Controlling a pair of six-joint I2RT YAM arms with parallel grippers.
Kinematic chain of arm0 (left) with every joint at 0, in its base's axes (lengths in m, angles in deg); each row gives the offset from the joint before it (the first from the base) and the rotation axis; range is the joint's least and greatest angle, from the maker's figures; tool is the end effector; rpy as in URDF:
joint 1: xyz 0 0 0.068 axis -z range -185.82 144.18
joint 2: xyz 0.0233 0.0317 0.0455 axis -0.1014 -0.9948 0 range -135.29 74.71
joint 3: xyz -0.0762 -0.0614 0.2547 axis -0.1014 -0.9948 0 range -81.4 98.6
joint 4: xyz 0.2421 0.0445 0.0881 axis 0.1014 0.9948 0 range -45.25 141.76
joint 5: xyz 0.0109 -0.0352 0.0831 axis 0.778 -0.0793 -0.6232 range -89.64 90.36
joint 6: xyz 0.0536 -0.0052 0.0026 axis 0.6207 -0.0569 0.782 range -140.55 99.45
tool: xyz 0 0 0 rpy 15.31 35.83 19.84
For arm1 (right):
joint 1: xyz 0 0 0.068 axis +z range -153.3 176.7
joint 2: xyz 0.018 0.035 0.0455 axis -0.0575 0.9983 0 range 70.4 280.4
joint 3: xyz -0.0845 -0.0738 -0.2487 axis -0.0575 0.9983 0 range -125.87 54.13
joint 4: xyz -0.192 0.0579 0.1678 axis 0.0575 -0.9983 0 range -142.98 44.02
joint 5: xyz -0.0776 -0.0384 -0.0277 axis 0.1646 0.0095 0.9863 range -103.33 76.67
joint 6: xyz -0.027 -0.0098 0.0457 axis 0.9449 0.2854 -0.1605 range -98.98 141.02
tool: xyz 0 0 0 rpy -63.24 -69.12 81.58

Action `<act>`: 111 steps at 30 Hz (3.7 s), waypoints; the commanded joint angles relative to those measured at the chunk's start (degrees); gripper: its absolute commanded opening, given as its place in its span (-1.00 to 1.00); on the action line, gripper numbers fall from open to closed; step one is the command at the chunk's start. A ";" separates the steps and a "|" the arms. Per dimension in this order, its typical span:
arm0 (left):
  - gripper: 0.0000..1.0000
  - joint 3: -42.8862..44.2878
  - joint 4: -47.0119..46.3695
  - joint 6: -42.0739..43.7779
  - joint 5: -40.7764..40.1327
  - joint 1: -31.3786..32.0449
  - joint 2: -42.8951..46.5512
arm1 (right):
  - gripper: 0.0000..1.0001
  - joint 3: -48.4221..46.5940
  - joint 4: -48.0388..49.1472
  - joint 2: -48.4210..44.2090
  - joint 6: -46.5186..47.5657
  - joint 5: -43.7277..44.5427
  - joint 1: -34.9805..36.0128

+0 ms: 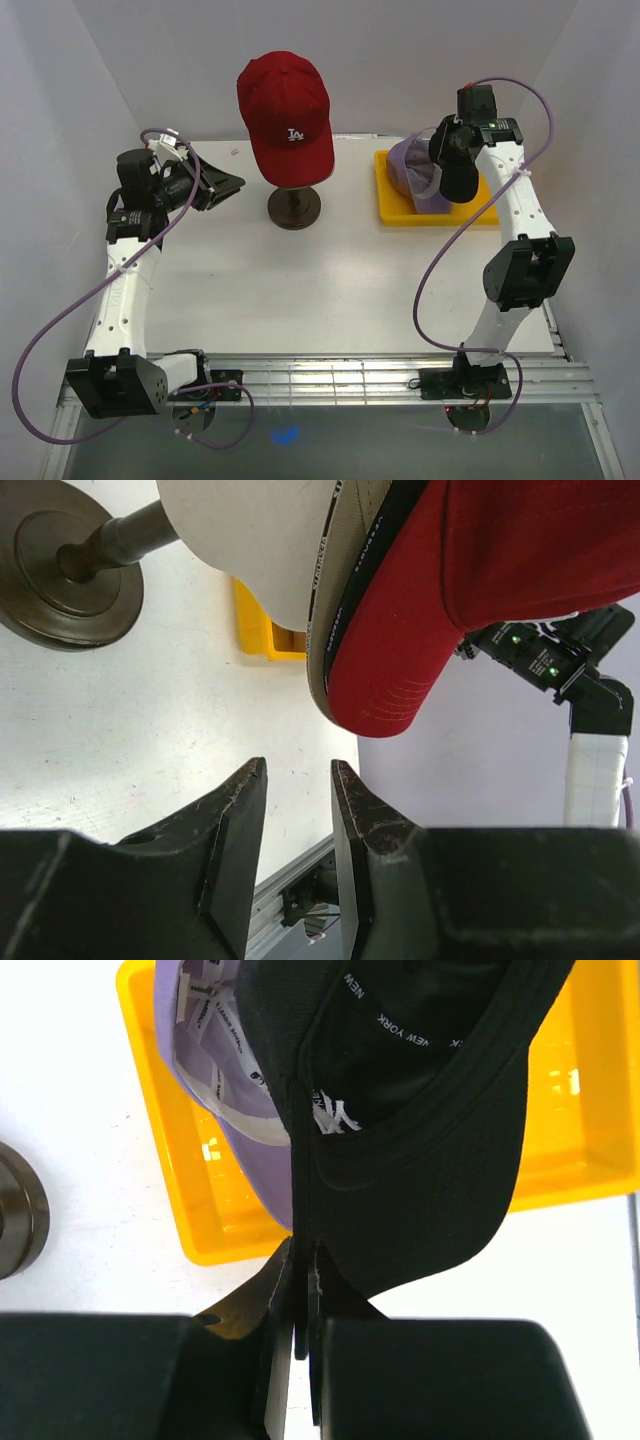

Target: Stack the hats

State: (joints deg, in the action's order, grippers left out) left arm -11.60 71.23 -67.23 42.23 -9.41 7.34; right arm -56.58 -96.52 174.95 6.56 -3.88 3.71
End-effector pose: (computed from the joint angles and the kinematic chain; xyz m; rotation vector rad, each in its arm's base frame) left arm 0.2534 -0.0079 0.3866 -0.4034 2.0390 -1.1981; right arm 0.3992 0.0432 0.3786 0.2323 2.3206 -0.0068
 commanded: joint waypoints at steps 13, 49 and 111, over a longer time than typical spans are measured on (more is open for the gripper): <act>-0.14 0.16 -5.90 -4.12 3.48 -0.10 3.65 | -0.84 -1.18 18.52 -21.30 -15.20 -27.07 0.20; 0.25 26.09 -52.05 -36.90 8.41 2.01 -17.17 | -0.84 -8.55 111.54 3.99 -98.65 -35.82 21.73; -1.00 31.80 -47.32 -45.61 -0.20 9.04 -26.05 | -0.84 -9.61 90.73 8.04 -100.50 -39.87 18.31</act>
State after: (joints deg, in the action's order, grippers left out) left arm 17.73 16.94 -115.53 42.56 -1.20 -18.28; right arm -63.27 -0.39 185.75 -94.09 -45.91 21.89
